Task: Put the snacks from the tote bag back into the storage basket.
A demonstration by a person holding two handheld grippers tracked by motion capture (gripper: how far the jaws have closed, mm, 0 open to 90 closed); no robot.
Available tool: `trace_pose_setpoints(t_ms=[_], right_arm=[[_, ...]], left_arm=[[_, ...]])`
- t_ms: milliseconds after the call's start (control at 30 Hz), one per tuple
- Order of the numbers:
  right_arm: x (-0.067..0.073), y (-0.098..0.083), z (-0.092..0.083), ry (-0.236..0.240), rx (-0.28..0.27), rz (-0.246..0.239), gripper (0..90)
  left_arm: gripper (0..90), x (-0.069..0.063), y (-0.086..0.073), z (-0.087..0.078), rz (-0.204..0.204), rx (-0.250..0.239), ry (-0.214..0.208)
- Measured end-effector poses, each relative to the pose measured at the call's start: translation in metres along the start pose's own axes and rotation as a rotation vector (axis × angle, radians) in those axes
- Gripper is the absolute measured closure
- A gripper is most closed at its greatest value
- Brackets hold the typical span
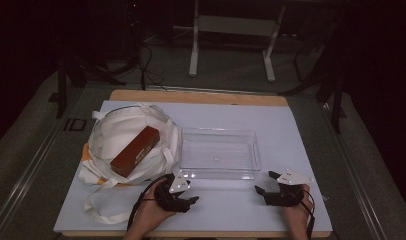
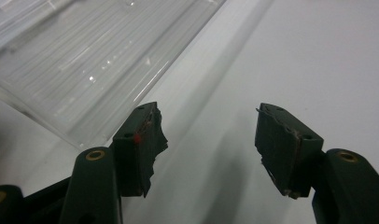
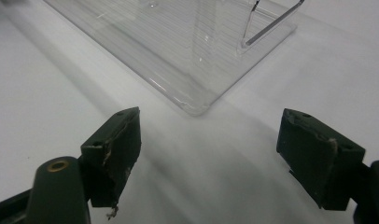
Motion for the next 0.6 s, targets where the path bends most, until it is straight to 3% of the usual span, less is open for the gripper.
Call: trace_pose_setpoints(t_ms=[267, 600], right_arm=[[0.0, 0.0, 0.0, -0.001, -0.004, 0.0, 21.7], [0.0, 0.0, 0.0, -0.005, -0.004, -0.002, 21.7]], left_arm=[[40.4, -0.003, 0.008, -0.01, 0.009, -0.018, 0.002], [40.4, -0.005, 0.009, -0.017, 0.025, 0.014, 0.018]])
Point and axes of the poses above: each handheld gripper's, and its own axes: z roughly forward along the jaws, y roughly out of its top, x roughly to its left, the point moved 6 cm from there along z, roughly forward along the jaws, and after that the axes turned 10 degrees about -y, right-handed, at the moved point
